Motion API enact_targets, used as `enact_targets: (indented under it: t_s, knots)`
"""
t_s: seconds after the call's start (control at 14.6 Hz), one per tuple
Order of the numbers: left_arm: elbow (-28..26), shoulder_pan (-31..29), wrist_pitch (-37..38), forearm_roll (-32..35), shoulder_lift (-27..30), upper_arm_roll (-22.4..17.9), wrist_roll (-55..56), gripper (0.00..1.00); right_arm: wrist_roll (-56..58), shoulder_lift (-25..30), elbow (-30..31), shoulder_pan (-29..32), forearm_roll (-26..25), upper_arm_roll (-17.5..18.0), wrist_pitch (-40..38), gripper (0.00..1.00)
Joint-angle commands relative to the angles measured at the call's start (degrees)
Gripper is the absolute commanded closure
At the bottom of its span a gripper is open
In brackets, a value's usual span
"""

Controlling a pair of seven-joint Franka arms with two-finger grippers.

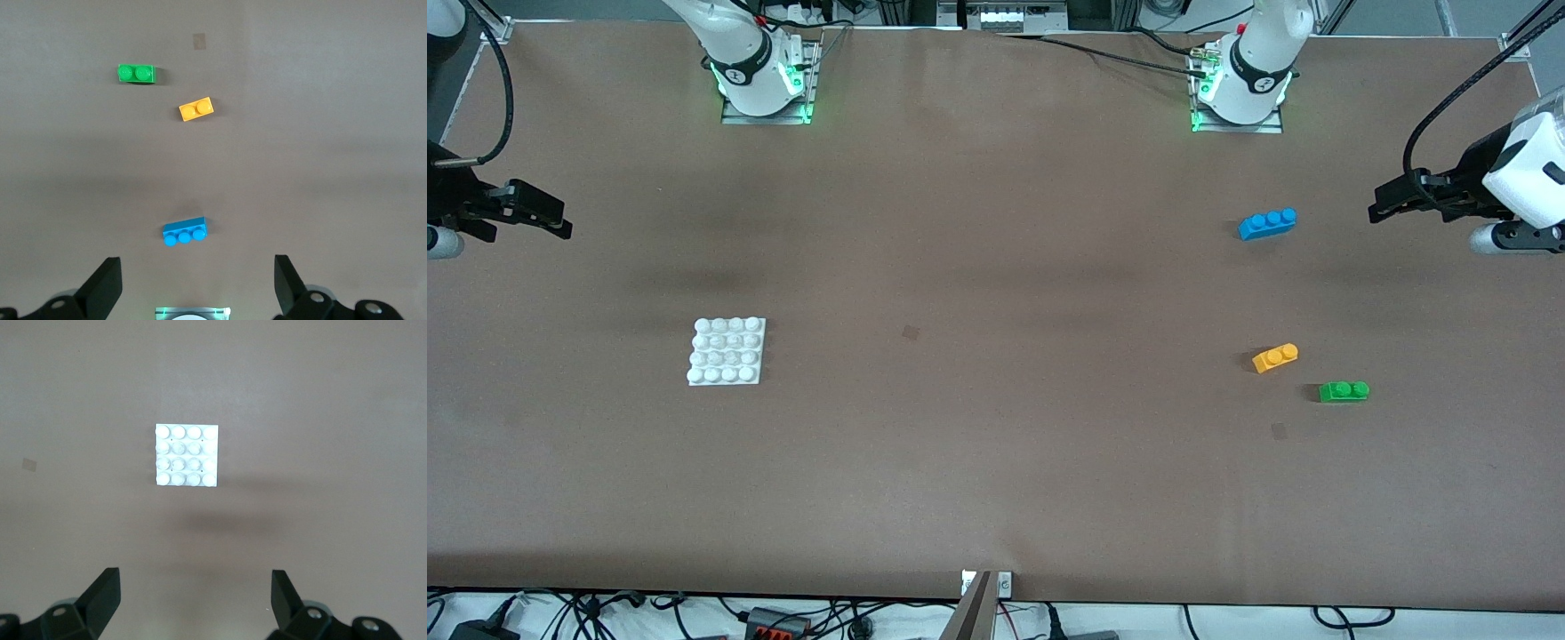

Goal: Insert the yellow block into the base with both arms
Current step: 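Reach the right gripper down to the white base plate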

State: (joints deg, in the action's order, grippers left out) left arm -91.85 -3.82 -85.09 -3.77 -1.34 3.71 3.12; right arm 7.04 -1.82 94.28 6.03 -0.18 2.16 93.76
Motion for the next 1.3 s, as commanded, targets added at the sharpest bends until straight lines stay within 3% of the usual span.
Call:
enact_targets:
  t_s: [0.0, 0.55, 0.82, 1.03, 1.23]
  knots:
    - [0.36, -0.05, -0.59, -0.89, -0.07, 0.33, -0.22, 0.00, -0.18, -0.37, -1.20, -0.84, 0.10, -0.76, -0.34, 0.00]
    - [0.44, -0.14, -0.51, -0.80, -0.24, 0.24, -0.30, 0.00, -0.18, -0.63, -1.20, -0.84, 0.10, -0.67, -0.86, 0.00]
    - [0.44, -0.14, -0.51, -0.80, -0.24, 0.15, -0.39, 0.00, -0.62, -4.93, -0.59, -0.49, 0.01, -0.76, -5.25, 0.00]
    - [0.44, -0.14, -0.51, -0.88, -0.24, 0.15, -0.57, 0.00, -0.71, -9.32, -0.24, 1.35, 0.36, -0.76, -1.41, 0.00]
    - [0.44, -0.14, -0.42, -0.80, -0.24, 0.07, -0.92, 0.00, -0.71, -15.30, 2.13, 1.44, 0.45, -0.76, 9.38, 0.00]
